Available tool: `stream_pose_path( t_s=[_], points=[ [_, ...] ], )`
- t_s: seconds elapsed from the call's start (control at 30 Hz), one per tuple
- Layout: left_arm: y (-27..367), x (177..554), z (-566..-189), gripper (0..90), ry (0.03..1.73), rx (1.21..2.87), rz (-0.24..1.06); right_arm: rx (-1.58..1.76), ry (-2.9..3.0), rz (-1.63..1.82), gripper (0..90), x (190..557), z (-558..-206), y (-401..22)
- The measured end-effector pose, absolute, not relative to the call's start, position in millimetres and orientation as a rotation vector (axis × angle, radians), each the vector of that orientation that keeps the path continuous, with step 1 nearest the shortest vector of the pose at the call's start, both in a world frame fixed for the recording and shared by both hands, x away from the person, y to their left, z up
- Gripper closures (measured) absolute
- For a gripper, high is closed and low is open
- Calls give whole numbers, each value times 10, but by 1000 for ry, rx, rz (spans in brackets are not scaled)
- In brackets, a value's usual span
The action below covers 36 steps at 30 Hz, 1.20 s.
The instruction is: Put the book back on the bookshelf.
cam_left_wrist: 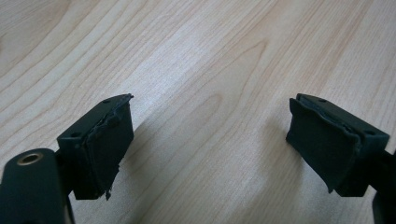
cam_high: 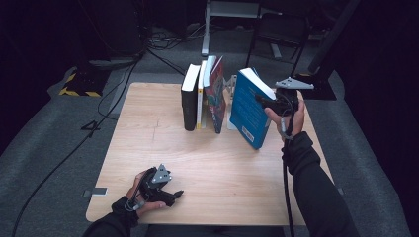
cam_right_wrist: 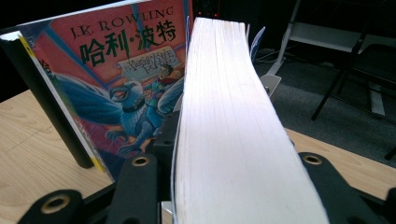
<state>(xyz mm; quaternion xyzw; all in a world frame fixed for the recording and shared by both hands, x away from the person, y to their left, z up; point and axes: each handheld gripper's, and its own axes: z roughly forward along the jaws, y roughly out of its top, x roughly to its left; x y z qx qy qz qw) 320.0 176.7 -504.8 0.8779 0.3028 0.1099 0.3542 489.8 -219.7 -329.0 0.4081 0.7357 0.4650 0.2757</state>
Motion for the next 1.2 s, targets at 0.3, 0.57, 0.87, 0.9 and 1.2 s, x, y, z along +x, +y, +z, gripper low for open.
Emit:
stream_pose_path(
  t_s=[0.3, 0.57, 0.87, 0.9, 1.2],
  points=[
    [1767, 3199, -5048, 144, 782, 2270, 285, 1098, 1962, 1260, 580, 4780, -3354, -2289],
    [1767, 3198, -5049, 144, 782, 2269, 285, 1101, 1967, 1282, 574, 4727, -3387, -2359],
    [1769, 3196, -5048, 145, 778, 2271, 286, 1101, 1974, 1254, 516, 4688, -3427, -2363],
    [1769, 3196, -5048, 145, 778, 2271, 286, 1101, 1974, 1254, 516, 4688, -3427, -2363],
    [1769, 3194, -5049, 146, 778, 2271, 284, 1135, 1983, 1252, 414, 4595, -3597, -2450]
  ],
)
